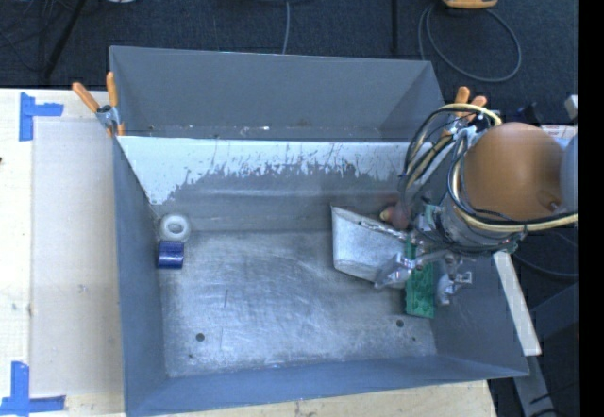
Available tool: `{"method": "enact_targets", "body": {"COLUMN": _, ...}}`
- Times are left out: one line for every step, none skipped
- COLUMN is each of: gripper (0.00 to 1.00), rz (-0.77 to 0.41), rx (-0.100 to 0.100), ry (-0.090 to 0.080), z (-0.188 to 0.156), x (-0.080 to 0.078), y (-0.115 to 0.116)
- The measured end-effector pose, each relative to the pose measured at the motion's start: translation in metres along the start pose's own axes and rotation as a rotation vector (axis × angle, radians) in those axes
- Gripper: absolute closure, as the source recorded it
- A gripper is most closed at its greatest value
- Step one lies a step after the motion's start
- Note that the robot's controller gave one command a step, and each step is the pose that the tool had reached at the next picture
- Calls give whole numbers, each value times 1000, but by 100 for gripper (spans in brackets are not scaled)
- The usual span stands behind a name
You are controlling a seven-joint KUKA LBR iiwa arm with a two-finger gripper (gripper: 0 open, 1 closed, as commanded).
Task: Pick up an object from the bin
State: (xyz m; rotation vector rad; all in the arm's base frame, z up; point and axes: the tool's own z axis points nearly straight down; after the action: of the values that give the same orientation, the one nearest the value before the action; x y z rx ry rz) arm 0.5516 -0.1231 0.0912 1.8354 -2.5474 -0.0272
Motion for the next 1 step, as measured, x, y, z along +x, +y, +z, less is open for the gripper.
{"method": "enact_targets", "body": {"gripper": 100, "rz": 7, "rx": 7, "ry": 8, "z": -2, "x": 5, "y": -3}}
